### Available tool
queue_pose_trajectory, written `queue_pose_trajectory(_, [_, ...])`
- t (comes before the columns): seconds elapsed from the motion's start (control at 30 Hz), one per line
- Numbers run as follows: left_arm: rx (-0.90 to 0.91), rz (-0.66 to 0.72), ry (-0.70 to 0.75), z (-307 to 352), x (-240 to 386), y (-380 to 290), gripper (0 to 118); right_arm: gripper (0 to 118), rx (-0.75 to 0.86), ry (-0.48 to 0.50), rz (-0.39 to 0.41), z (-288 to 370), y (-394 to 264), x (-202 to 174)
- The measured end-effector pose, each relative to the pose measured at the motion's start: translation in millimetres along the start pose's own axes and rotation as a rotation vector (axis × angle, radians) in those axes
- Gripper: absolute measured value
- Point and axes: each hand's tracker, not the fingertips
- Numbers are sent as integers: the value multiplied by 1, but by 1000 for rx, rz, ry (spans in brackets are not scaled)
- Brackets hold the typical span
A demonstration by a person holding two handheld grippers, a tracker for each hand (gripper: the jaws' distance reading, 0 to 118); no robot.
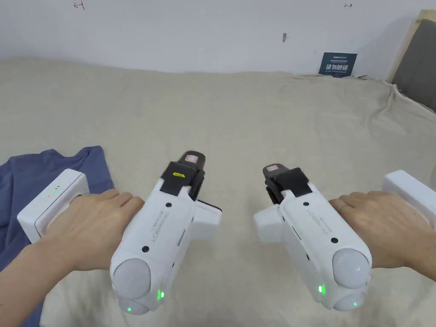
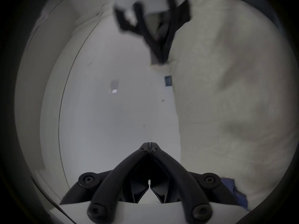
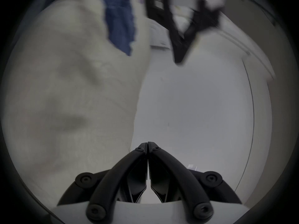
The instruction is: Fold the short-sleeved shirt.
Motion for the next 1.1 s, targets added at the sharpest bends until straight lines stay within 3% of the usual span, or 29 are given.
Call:
queue_pose_trajectory(0.07, [-12, 34, -1, 1, 1, -2, 0, 0, -7, 9, -49, 1, 5, 3])
queue_pose_trajectory(0.1, [-30, 96, -10, 1, -1, -2, 0, 0, -13, 16, -131, 2, 5, 6])
queue_pose_trajectory(0.17, [-103, 334, -38, -3, -15, -7, 0, 0, -61, 59, -417, 2, 1, 24])
queue_pose_trajectory(0.23, [-202, 687, -12, -9, -37, -14, 0, 0, -131, 57, -814, -3, -9, 43])
queue_pose_trajectory(0.37, [-398, 1405, 62, -16, -69, -49, 0, 0, -215, -55, -1412, -7, -34, 53])
queue_pose_trajectory(0.47, [-472, 1644, 132, -11, -61, -66, 0, 0, -233, -104, -1711, 2, -42, 45])
queue_pose_trajectory(0.53, [-508, 1705, 167, -7, -54, -70, 0, 0, -258, -143, -1842, 8, -43, 37])
queue_pose_trajectory(0.63, [-523, 1716, 167, -1, -45, -66, 0, 0, -310, -208, -1887, 15, -38, 28])
queue_pose_trajectory(0.77, [-506, 1699, 124, 3, -37, -59, 0, 0, -343, -212, -1904, 19, -40, 19])
queue_pose_trajectory(1.1, [-484, 1670, 70, 2, -32, -43, 0, 0, -338, -186, -1868, 22, -40, 15])
